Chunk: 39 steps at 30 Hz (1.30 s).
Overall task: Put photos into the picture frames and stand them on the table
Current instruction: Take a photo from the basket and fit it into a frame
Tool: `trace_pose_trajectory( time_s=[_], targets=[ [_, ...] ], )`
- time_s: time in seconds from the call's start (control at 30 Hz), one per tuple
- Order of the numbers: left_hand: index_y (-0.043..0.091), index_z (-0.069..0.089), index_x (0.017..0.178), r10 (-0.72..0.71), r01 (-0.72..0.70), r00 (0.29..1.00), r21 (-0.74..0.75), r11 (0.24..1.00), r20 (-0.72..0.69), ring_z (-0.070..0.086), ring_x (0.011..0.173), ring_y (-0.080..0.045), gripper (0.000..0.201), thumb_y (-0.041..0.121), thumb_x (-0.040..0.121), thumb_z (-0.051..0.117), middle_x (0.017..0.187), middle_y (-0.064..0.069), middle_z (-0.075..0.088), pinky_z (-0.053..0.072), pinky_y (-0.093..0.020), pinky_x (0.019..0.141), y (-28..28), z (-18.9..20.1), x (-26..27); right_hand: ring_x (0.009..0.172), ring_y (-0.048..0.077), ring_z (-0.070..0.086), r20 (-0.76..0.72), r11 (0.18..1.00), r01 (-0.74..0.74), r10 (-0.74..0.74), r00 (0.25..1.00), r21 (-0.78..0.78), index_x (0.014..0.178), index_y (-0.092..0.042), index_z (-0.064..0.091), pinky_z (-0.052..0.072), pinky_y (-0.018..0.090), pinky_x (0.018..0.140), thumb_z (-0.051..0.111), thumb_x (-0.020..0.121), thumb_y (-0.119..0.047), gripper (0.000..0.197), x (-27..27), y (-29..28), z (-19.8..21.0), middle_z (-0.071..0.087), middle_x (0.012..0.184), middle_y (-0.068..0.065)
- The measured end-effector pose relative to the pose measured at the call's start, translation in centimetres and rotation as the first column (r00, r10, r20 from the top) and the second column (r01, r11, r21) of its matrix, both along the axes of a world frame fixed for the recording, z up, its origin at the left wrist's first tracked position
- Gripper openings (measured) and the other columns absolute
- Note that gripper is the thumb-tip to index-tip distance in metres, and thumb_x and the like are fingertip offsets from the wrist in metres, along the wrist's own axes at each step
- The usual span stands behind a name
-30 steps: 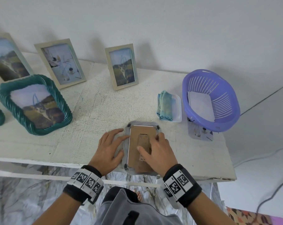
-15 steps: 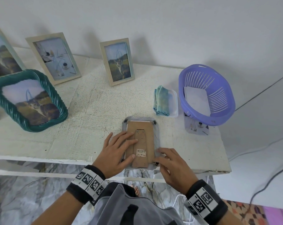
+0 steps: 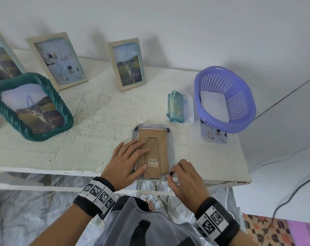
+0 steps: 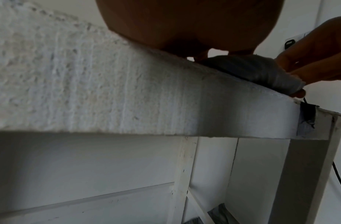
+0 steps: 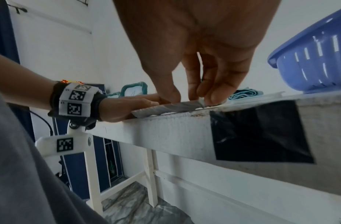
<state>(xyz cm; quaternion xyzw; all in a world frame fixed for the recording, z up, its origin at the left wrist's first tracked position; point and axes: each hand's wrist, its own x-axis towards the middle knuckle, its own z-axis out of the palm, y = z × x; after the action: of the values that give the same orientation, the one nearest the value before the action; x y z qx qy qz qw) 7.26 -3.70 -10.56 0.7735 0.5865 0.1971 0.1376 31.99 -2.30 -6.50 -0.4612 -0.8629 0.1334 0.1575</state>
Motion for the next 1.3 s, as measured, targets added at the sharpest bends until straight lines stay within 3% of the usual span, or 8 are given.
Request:
trace_pose_trajectory(
  time_s=[0.17,0.27,0.4,0.7,1.0,1.13,1.23,1.3],
  targets=[
    [0.035,0.044,0.141,0.005,-0.005,1.000,0.009,1.000,0.016,0.019,0.148,-0.008,0.051,0.058,0.097,0.034,0.155,0.014,0.031,0.015,-0.050,0.120,0.1,0.1,0.0,0.073,0.008,0.050,-0.025,0.977,0.111,-0.117,0.993,-0.182,0.086,-0.018,0.060,0.041,0.017,0.063,0.065,0.086,-0.026,0.010,0.3,0.5,-0.4,0.051,0.085,-0.008],
    [0.035,0.044,0.141,0.006,-0.006,1.000,0.009,1.000,0.018,0.019,0.148,-0.009,0.051,0.058,0.096,0.034,0.155,0.014,0.031,0.015,-0.051,0.120,0.0,0.1,0.0,0.077,0.003,0.048,-0.095,0.975,0.056,-0.078,0.992,-0.214,0.090,-0.019,0.061,0.041,0.015,0.068,0.060,0.087,-0.024,0.006,0.4,0.5,-0.7,0.049,0.087,-0.012],
    [0.035,0.044,0.141,-0.004,0.003,1.000,0.007,1.000,0.022,0.020,0.147,-0.009,0.051,0.057,0.096,0.035,0.155,0.014,0.031,0.016,-0.052,0.120,0.0,0.0,-0.2,0.076,-0.001,0.047,-0.161,0.976,-0.017,-0.018,0.987,-0.218,0.089,-0.019,0.062,0.040,0.010,0.067,0.060,0.086,-0.018,0.003,0.4,0.6,-0.9,0.048,0.088,-0.014],
    [0.035,0.045,0.140,-0.007,0.007,0.999,0.017,1.000,0.038,0.022,0.146,-0.009,0.051,0.058,0.096,0.037,0.154,0.014,0.033,0.016,-0.051,0.120,0.0,-0.1,-0.3,0.066,0.005,0.045,-0.146,0.995,0.002,-0.017,0.989,-0.098,0.082,-0.016,0.060,0.045,0.018,0.058,0.065,0.086,-0.019,0.008,0.6,0.2,-1.2,0.049,0.084,-0.008],
    [0.031,0.048,0.140,-0.028,0.026,0.994,0.023,0.999,0.109,0.023,0.147,-0.010,0.049,0.053,0.097,0.039,0.154,0.012,0.035,0.018,-0.048,0.119,0.1,-0.1,-0.5,0.106,0.028,0.050,0.151,0.976,-0.212,0.217,0.964,-0.047,0.122,-0.027,0.055,0.053,0.036,0.081,0.058,0.082,-0.042,0.043,-0.7,0.9,0.2,0.052,0.122,0.008],
    [0.021,0.063,0.118,0.090,-0.116,0.957,0.080,0.990,0.275,0.045,0.130,-0.015,0.031,0.033,0.091,0.054,0.139,0.004,0.050,0.042,-0.045,0.104,-1.3,1.0,-1.0,0.103,0.027,0.051,0.116,0.972,-0.229,0.234,0.965,-0.053,0.119,-0.025,0.058,0.055,0.034,0.079,0.063,0.081,-0.039,0.040,-0.7,1.0,-0.2,0.052,0.120,0.008],
    [0.022,0.067,0.099,0.189,-0.216,0.946,0.076,0.973,0.262,0.054,0.107,-0.010,0.020,0.038,0.087,0.060,0.117,0.008,0.056,0.051,-0.041,0.086,-3.5,1.3,-1.2,0.103,0.028,0.052,0.083,0.971,-0.233,0.237,0.968,-0.051,0.118,-0.025,0.058,0.056,0.032,0.079,0.065,0.080,-0.038,0.041,-0.6,1.0,-0.3,0.052,0.120,0.008],
    [0.023,0.068,0.099,0.176,-0.192,0.964,0.064,0.979,0.200,0.056,0.102,-0.009,0.026,0.044,0.086,0.061,0.112,0.009,0.057,0.051,-0.038,0.082,-4.8,1.1,-1.0,0.104,0.027,0.051,0.079,0.971,-0.231,0.236,0.969,-0.063,0.119,-0.026,0.057,0.056,0.033,0.079,0.064,0.081,-0.040,0.042,-0.6,1.0,-0.3,0.052,0.120,0.008]
  ],
)
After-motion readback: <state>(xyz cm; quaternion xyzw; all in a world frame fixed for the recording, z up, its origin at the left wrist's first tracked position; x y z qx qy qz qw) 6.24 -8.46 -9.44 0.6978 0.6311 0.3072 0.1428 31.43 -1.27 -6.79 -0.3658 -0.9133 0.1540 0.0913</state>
